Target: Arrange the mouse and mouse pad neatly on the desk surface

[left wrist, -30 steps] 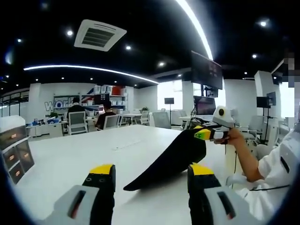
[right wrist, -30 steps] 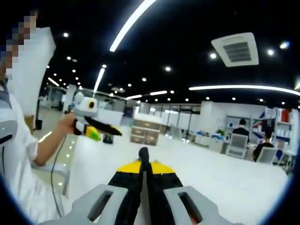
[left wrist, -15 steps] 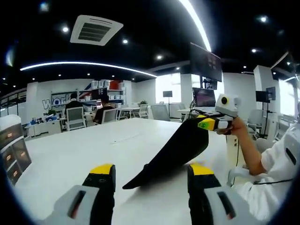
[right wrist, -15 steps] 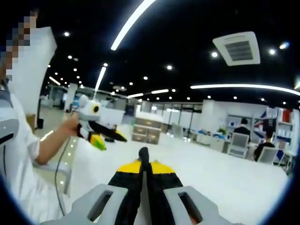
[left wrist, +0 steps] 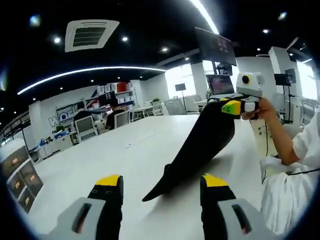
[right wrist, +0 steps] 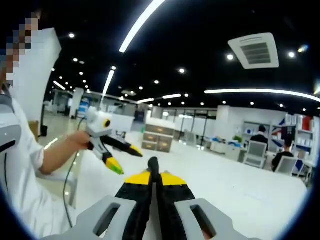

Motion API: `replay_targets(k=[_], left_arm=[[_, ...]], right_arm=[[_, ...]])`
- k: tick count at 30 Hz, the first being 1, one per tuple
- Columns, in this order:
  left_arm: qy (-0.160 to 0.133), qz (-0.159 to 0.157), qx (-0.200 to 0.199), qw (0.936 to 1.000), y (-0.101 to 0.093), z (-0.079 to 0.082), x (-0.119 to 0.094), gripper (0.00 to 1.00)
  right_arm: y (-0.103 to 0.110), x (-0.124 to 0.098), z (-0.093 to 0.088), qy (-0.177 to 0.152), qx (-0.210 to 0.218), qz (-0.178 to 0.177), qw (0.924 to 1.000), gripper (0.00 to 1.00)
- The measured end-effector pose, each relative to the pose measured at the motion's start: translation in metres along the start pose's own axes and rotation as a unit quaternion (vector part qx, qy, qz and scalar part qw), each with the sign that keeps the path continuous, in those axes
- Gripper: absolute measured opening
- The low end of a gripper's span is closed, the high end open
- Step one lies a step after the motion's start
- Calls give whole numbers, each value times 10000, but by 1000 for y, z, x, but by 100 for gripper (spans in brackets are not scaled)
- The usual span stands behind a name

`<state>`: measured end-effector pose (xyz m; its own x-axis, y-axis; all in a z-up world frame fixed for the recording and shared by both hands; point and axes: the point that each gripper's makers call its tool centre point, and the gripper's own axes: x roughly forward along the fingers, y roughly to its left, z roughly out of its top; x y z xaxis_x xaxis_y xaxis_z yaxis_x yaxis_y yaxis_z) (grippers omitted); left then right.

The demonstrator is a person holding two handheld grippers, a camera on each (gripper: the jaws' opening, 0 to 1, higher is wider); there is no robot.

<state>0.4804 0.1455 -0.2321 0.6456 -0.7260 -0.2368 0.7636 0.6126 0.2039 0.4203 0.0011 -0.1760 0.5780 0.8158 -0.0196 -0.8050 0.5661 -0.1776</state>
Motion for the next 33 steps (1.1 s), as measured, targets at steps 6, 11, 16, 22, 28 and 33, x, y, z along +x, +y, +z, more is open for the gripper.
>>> replay_targets(k=[6, 11, 16, 22, 28, 33], left_arm=[[265, 186, 657, 9973, 8, -14, 6, 62], [356, 141, 895, 9953, 5, -21, 14, 62], [376, 185, 939, 9947, 7, -28, 22, 61], [448, 102, 988, 9940, 3, -40, 31, 58], [447, 31, 1091, 9930, -5, -43, 34, 47], [512, -24, 1122, 9924, -11, -50, 35, 43]], right_arm=[[0, 0, 0, 17, 4, 18, 10000, 4], [0, 1, -1, 22, 10, 26, 10000, 4], [1, 0, -1, 33, 5, 50, 10000, 4], [0, -1, -2, 47, 6, 45, 10000, 4], [2, -1, -2, 63, -12, 72, 10000, 4], [1, -2, -2, 68, -21, 63, 10000, 4]])
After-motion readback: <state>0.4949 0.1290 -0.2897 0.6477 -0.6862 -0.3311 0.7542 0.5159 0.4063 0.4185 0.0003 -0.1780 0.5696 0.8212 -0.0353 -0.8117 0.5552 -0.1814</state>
